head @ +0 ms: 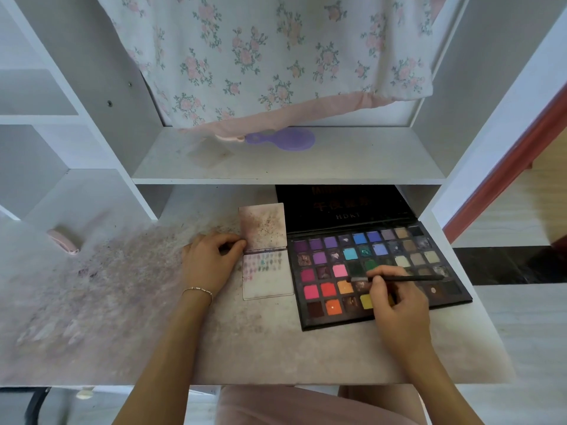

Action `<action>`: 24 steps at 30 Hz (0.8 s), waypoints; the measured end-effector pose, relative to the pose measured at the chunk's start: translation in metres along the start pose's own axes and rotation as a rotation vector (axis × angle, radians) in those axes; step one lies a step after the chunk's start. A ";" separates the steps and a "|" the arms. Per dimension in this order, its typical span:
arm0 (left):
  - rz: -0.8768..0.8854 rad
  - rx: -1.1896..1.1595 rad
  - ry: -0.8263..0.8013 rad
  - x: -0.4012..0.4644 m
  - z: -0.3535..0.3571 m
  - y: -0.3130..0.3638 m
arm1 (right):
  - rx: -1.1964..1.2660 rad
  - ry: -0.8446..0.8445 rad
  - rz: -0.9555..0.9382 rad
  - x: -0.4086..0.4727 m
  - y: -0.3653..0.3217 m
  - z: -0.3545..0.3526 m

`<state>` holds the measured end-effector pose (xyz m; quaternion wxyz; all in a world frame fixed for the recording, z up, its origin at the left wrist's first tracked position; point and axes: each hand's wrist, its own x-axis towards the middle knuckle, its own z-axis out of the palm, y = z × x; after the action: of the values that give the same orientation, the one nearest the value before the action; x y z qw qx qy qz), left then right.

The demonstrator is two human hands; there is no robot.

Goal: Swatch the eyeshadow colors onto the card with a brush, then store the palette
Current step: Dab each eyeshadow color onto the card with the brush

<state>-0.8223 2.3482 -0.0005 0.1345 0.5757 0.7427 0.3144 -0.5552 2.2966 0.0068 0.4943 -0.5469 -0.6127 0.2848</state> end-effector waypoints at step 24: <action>-0.019 -0.026 -0.025 0.000 0.000 0.000 | -0.038 -0.079 -0.025 -0.001 -0.002 0.002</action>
<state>-0.8224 2.3486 0.0001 0.1543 0.5706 0.7424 0.3153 -0.5576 2.2958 0.0075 0.4625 -0.5368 -0.6439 0.2885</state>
